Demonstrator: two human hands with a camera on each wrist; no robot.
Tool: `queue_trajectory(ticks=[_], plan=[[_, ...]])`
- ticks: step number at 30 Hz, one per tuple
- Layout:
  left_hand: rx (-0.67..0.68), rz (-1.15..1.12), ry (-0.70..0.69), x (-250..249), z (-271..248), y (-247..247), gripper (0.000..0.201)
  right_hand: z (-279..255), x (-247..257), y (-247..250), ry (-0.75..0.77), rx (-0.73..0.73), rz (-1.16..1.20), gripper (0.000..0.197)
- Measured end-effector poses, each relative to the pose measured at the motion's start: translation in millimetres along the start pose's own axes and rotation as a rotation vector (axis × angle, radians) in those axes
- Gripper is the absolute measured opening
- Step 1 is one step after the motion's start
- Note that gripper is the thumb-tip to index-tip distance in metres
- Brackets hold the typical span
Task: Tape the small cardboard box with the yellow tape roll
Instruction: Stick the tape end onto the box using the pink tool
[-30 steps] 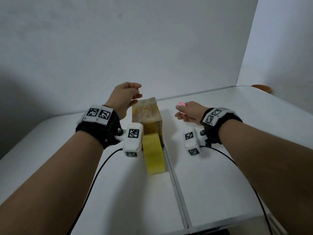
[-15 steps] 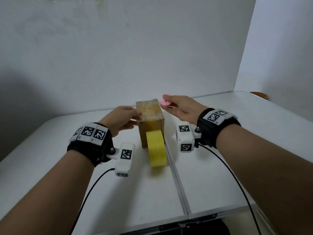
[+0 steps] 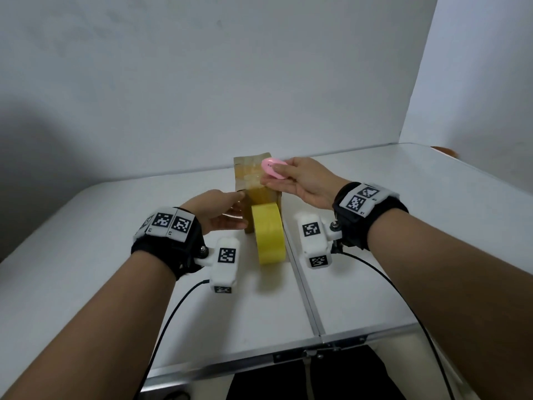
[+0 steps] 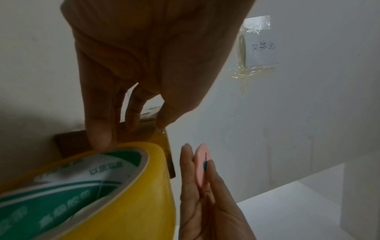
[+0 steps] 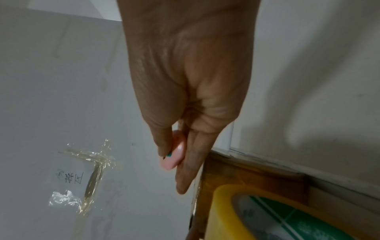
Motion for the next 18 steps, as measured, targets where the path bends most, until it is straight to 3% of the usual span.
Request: queue_trajectory(ticks=[4,11,14,18], plan=[[0.045,-0.017,0.01,5.1,-1.8,-15.2,0.041,-4.5,-6.9,-0.1,-0.03,-0.004,-0.044,0.018],[0.104,0.029,0.027,6.9,-12.2,-35.1,0.032,-2.6,-11.7,9.4,-0.037,-0.064,0.154,0.032],[0.099,-0.002,0.012,6.8,-9.8,-35.8,0.025,0.0,-5.3,9.7,0.021,-0.047,-0.028,0.037],[0.106,-0.026,0.012,9.2,-6.6,-37.2,0.025,2.5,9.4,4.9,0.14,-0.022,-0.538,0.034]])
Point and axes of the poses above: each hand's wrist, its own z-axis towards the middle knuckle, its own y-axis out of the back of the hand, x = y × z, the point moved 10 cm from there along z, towards the middle knuckle, and after that the axes turned 7 degrees about y, right-handed, at the moved point
